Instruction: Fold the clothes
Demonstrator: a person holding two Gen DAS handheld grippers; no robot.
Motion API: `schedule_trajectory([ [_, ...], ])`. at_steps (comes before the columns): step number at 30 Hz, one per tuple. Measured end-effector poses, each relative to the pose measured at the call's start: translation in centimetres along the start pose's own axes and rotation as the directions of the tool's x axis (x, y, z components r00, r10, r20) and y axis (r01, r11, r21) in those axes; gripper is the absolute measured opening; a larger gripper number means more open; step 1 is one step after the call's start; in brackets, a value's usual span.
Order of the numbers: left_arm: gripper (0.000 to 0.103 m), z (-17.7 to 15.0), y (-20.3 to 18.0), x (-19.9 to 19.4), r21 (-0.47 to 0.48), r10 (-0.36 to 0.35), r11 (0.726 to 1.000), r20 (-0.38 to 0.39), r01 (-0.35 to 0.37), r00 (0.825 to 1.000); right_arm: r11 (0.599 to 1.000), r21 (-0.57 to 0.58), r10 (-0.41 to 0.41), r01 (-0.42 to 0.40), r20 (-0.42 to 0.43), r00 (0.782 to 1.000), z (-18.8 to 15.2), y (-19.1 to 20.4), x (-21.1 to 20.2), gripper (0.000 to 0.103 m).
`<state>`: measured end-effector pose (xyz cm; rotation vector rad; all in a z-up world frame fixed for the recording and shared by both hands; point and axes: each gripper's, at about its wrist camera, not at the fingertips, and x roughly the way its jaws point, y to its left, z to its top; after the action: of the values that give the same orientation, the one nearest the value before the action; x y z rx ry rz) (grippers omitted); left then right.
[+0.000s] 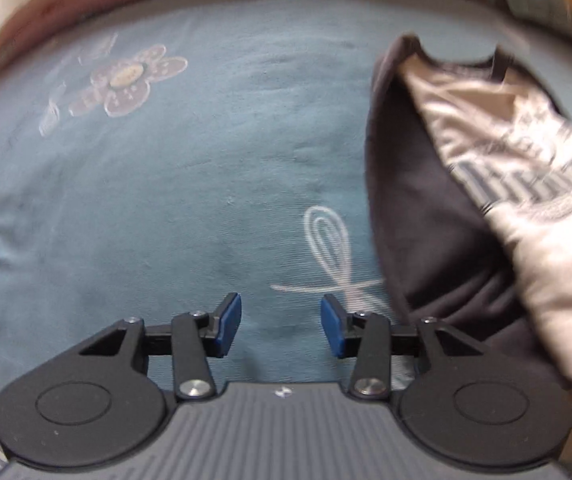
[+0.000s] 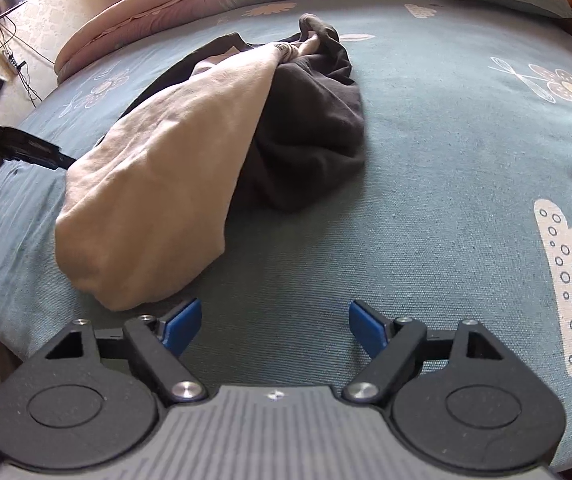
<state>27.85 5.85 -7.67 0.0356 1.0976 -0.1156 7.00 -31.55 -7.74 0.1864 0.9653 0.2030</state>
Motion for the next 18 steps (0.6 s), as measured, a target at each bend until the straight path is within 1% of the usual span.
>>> schedule_trajectory([
  [1, 0.044, 0.0, 0.1, -0.3, -0.037, -0.054, 0.998, -0.001, 0.054, 0.999, 1.000, 0.002, 0.000, 0.000, -0.003, 1.000, 0.0, 0.0, 0.1, 0.085],
  [2, 0.045, -0.1, 0.1, -0.5, -0.070, -0.124, 0.990, -0.003, 0.123, 0.992, 1.000, 0.002, -0.001, 0.001, -0.005, 1.000, 0.0, 0.1, 0.2, 0.086],
  [4, 0.048, -0.5, -0.2, -0.4, -0.140, -0.252, 0.959, -0.021, 0.247, 0.967, 1.000, -0.001, -0.003, 0.003, -0.006, 1.000, 0.1, 0.3, 0.3, 0.086],
  [5, 0.048, -0.8, -0.5, -0.1, -0.172, -0.292, 0.944, -0.033, 0.282, 0.956, 1.000, -0.003, -0.001, 0.001, -0.005, 1.000, 0.1, 0.4, 0.3, 0.086],
  [6, 0.048, -1.2, -0.9, 0.3, -0.200, -0.322, 0.930, -0.046, 0.308, 0.945, 1.000, -0.002, 0.001, -0.001, -0.004, 1.000, 0.2, 0.5, 0.3, 0.086],
  [9, 0.047, -2.3, -1.4, 1.6, -0.274, -0.382, 0.896, -0.078, 0.349, 0.921, 1.000, 0.003, 0.007, -0.007, -0.002, 1.000, 0.2, 0.6, 0.2, 0.086],
  [12, 0.048, -3.2, -0.9, 2.7, -0.354, -0.448, 0.846, -0.062, 0.399, 0.892, 1.000, 0.008, 0.009, -0.009, -0.006, 1.000, 0.1, 0.4, 0.2, 0.086],
  [14, 0.048, -3.1, -0.2, 3.0, -0.409, -0.495, 0.800, -0.037, 0.438, 0.868, 1.000, 0.010, 0.013, -0.013, -0.007, 1.000, 0.0, 0.3, 0.3, 0.086],
  [15, 0.048, -3.1, 0.1, 3.2, -0.431, -0.521, 0.775, -0.023, 0.462, 0.853, 1.000, 0.011, 0.016, -0.016, -0.007, 1.000, 0.1, 0.2, 0.4, 0.087],
  [16, 0.048, -3.2, 0.1, 3.5, -0.441, -0.538, 0.759, -0.012, 0.479, 0.843, 1.000, 0.013, 0.020, -0.019, -0.007, 1.000, 0.1, 0.2, 0.4, 0.088],
  [18, 0.048, -3.4, 0.2, 4.2, -0.447, -0.557, 0.741, 0.007, 0.501, 0.830, 1.000, 0.013, 0.019, -0.019, -0.003, 1.000, 0.2, 0.3, 0.6, 0.089],
])
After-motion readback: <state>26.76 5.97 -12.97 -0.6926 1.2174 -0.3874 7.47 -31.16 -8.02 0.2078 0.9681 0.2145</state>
